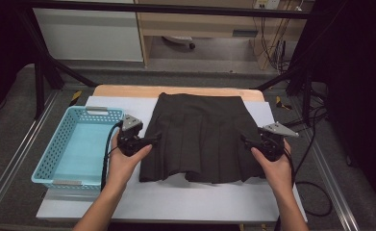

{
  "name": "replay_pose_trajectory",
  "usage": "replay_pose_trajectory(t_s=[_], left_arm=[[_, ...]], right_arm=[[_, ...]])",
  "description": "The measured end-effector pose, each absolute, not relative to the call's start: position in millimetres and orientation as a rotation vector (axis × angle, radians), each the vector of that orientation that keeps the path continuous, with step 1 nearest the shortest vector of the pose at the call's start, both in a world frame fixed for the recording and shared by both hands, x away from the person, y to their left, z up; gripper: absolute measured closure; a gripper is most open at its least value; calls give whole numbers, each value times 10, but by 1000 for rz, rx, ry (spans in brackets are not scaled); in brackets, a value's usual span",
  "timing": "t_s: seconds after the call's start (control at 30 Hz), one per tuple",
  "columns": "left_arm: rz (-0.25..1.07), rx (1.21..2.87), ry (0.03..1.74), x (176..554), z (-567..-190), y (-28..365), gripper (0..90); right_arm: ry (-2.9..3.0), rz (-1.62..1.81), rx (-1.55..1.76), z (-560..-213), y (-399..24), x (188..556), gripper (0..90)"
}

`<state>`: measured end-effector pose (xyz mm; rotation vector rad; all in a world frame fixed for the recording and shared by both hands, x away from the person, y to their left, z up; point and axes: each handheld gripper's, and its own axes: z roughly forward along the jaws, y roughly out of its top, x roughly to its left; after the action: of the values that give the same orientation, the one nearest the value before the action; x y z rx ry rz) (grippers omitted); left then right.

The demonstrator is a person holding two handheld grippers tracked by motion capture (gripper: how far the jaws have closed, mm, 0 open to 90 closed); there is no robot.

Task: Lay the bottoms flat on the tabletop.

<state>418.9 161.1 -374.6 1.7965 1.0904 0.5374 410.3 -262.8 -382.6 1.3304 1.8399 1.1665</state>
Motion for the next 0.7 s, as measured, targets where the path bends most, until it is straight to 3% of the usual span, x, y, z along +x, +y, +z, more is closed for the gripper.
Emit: replay_pose_trajectory(t_s=[0.7], left_arm=[[415,1955,1058,3535,-4230,1571,121]], right_arm=[[2028,1205,1224,-4150,-2034,3622,186]])
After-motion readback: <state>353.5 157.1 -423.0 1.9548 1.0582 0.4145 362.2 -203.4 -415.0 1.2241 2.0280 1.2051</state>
